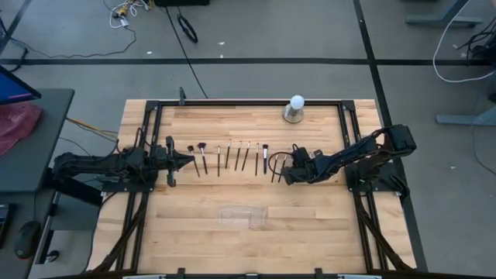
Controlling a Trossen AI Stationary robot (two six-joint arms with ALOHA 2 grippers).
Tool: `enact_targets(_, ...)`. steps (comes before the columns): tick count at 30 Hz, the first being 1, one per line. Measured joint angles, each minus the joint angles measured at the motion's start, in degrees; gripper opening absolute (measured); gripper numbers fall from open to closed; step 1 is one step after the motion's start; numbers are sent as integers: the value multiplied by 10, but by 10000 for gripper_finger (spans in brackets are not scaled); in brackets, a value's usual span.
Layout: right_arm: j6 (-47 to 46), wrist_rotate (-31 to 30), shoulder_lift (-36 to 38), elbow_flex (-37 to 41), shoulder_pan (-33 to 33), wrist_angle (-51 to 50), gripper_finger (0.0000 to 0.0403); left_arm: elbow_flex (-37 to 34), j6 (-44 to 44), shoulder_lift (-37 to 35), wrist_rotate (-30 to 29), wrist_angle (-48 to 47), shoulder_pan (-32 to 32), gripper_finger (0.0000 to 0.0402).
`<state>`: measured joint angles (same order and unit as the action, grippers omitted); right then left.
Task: Put items in baskets/containers
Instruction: Put the black eyeshadow brush into the transparent organizer
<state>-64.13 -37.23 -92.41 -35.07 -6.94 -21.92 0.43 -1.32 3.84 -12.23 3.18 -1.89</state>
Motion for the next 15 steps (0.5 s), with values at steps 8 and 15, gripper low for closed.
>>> enact_targets(8,3,-61,90,0,-34,-48,0,4,3,0,0,36,0,9)
enact_targets(15,111,-101,139,-2,-76,-4,0,5,4,-1,0,57,0,9)
